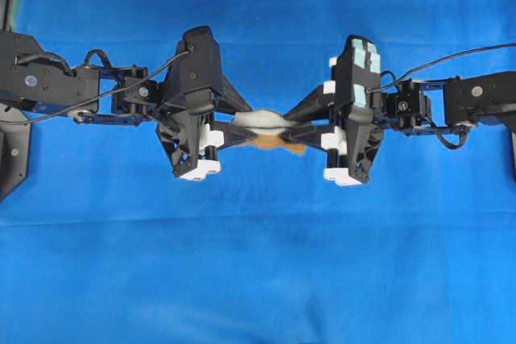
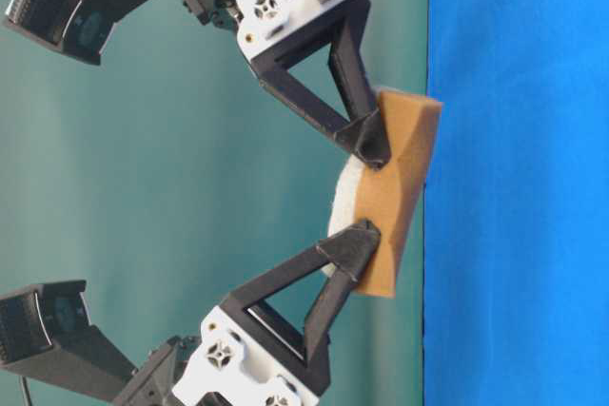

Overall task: Hand over the sponge with the left arm and wipe it with the right arm.
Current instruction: 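Open the left gripper and pull it back, leaving sponge in right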

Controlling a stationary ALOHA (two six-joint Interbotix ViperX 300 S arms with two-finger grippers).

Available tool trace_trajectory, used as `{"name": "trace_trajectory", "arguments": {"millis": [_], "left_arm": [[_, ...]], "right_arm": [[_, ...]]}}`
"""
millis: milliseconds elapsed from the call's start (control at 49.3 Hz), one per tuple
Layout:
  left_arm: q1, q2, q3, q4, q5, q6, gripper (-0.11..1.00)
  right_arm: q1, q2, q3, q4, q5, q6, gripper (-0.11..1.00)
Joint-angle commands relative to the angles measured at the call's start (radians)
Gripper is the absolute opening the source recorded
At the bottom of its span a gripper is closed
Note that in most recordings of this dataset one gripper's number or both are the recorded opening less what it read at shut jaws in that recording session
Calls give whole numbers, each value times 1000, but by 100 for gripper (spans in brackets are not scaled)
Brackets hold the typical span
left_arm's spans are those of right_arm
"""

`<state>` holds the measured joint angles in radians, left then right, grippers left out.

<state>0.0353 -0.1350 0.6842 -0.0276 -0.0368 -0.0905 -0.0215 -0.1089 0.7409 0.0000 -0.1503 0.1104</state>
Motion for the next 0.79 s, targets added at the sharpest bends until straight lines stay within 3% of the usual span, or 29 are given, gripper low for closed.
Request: {"name": "trace_trajectory", "arguments": {"millis": [0,305,447,508,771], "left_arm": [[2,-15,-11,2,-23,-2,29],[2,-38,17,0,-100,-2,30],[0,-92,74,2,-152,-2,73],[-5,-126,104,0,-167,-2,86],[-38,-304,259,2,-198,-3,84]], "right_arm": [[3,-12,-23,-9,5,-2,16],[3,-14,-23,-14,38,-2,15],[2,-25,-18,-14,48,-2,15],[2,-31,-14,-14,49,-2,15],[2,-64,15,-14,66,2,15]]}}
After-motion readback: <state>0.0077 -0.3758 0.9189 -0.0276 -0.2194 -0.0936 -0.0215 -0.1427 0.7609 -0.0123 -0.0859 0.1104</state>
